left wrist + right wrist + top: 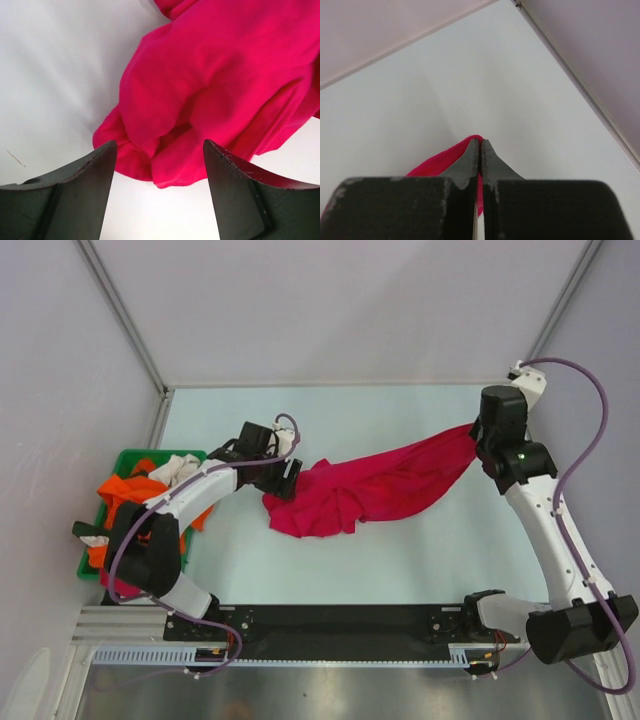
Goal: Fold and stack the t-shirts
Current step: Flatten out the tshirt
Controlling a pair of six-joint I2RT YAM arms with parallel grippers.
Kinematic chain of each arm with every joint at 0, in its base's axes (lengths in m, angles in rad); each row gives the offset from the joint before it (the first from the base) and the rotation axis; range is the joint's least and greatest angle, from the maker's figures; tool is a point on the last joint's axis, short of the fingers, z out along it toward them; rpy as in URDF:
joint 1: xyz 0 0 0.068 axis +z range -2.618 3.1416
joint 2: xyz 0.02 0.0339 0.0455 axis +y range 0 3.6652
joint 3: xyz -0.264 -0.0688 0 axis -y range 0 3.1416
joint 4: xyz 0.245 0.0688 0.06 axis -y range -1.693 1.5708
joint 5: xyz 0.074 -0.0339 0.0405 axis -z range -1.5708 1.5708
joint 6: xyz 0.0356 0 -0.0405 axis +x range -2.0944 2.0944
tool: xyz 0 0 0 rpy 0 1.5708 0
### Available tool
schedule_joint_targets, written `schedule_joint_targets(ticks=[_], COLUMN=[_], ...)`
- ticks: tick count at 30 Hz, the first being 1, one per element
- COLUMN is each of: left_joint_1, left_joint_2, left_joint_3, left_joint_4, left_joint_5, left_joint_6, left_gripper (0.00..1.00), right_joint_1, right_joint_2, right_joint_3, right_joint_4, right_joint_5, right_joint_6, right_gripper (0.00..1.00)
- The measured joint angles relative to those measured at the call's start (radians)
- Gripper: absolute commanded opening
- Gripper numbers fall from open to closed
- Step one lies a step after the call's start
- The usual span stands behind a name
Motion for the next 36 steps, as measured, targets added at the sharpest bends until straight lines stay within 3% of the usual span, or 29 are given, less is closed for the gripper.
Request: schedule_joint_targets(ticks=[17,26,36], left_joint_1=[-0.016,-0.117,-0.124], left_joint_2=[0.006,0.005,-0.032], left_joint_3=[0.058,0.034,-0.018], left_joint_4=[0.014,0.007,-0.060], left_joint_5=[0.004,0.012,0.001], left_joint_6=[-0.016,0.002,0.028], left_gripper=[0.73,0.68,0.68], right_joint_1=[-0.027,0.020,0.031], right_joint_2=[-0.045,-0.036,-0.033], right_joint_3=[-0.087,-0.100,-0.116], right_joint_4=[-0.017,-0.014,-0.008], right_joint_5=[-0.042,-0.040,-0.040], right_joint_6=[0.047,0.046,0.046], right_gripper=[0.00,0.00,0.00])
